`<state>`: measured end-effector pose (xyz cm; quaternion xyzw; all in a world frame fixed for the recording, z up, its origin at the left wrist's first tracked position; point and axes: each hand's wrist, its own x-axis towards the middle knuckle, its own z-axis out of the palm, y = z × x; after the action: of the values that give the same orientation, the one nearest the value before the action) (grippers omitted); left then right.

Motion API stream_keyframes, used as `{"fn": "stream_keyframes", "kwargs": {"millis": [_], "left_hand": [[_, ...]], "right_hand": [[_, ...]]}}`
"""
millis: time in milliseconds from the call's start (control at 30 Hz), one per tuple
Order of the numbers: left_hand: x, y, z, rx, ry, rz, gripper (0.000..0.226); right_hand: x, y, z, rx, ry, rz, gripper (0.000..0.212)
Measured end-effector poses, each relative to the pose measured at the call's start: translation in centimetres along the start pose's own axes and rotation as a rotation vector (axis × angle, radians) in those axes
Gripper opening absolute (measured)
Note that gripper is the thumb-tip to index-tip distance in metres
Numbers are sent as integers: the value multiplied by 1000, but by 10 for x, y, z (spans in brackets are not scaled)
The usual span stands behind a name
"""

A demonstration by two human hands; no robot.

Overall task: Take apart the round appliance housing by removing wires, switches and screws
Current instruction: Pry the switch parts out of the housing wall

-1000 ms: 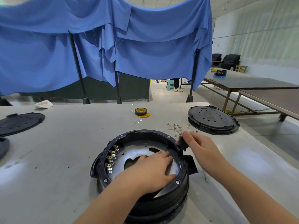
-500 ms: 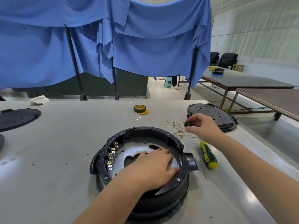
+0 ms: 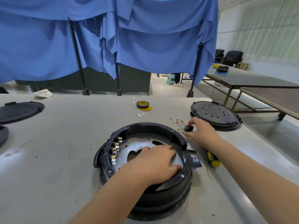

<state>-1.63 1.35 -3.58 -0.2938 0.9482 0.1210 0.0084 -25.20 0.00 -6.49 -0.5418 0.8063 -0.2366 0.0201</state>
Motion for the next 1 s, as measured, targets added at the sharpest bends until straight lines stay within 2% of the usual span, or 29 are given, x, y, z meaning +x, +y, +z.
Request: {"fn": "stream_keyframes", "kwargs": {"millis": [67, 167, 267, 367, 500, 700, 833, 1000], "left_hand": [[-1, -1, 0, -9, 12, -6, 50], [-1, -1, 0, -37, 19, -20, 46], [0, -3, -3, -74, 32, -23, 39], [-2, -6, -8, -137, 81, -23, 37], [-8, -16, -26, -247, 165, -56, 41], [-17, -56, -48, -290, 293, -205, 34], [-24, -82, -53, -286, 336, -308, 36], [-30, -96, -56, -355, 335, -353, 38]], "right_hand": [[-4, -4, -6, 71, 28, -12, 42], [-18, -16, -20, 235, 84, -62, 34], [-41, -36, -35, 429, 34, -89, 18], [-66, -54, -42, 482, -49, -116, 15], [-86, -64, -39, 309, -146, -42, 32], [-81, -78, -38, 160, -62, 58, 29], [-75, -84, -38, 67, -72, 37, 27], [-51, -89, -40, -6, -116, -36, 30]]}}
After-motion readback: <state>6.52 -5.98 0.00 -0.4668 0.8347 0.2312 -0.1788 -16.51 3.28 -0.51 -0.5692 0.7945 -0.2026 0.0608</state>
